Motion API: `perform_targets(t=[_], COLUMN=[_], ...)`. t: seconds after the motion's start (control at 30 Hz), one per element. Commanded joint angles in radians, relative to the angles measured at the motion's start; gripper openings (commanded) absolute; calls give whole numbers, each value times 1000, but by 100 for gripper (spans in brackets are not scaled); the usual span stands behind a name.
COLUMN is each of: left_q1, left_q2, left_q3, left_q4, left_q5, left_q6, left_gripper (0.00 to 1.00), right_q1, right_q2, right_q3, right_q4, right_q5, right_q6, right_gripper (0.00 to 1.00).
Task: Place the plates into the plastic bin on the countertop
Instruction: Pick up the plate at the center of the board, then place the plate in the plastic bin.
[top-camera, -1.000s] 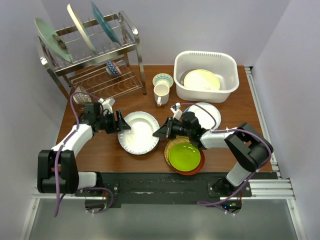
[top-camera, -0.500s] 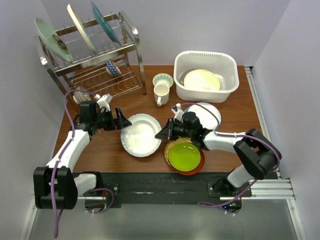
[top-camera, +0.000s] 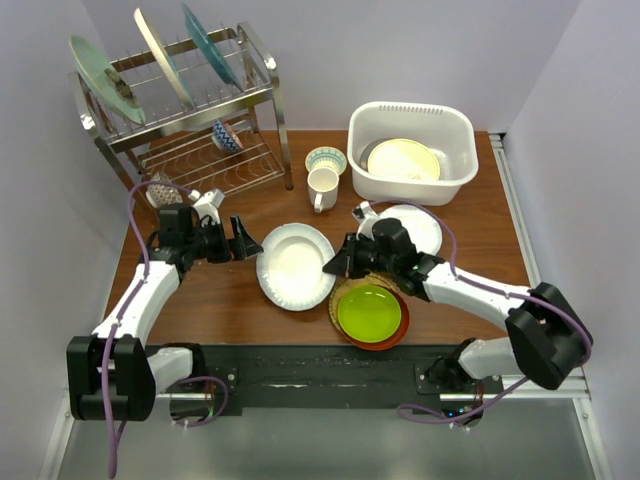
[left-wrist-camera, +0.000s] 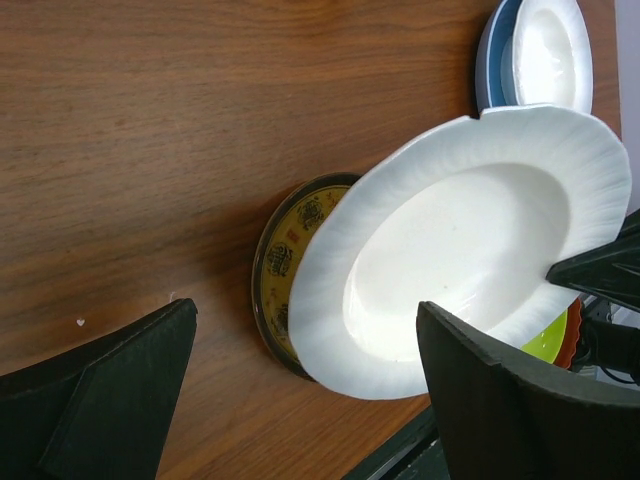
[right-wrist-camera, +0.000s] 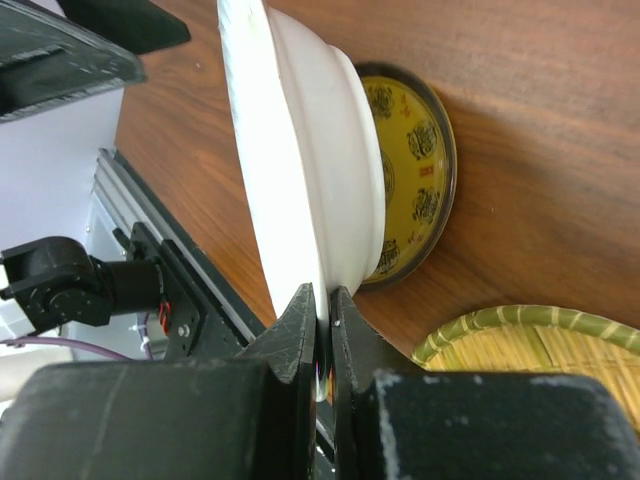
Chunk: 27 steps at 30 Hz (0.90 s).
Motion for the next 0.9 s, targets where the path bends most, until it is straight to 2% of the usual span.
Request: perform_targets(t=[0.0, 0.3, 0.57, 0.87], left_q1=[10, 10, 10, 10], left_q2=[-11, 3, 9, 25], left_q3=[2, 0, -3, -1], left_q4=[30, 25, 27, 24], left_q5=[13, 9, 15, 9], left_q6=[-10, -12, -13, -13], left_gripper=[96, 96, 95, 95], right_q1=[-18, -73, -226, -295], right_q2=[-77, -134, -150, -133], right_q3=[82, 98, 116, 211], right_q4=[48, -22, -27, -77], right_q5=[16, 19, -102, -154], right_q6=[-44, -85, -73, -107], right_gripper=[0, 0, 0, 0])
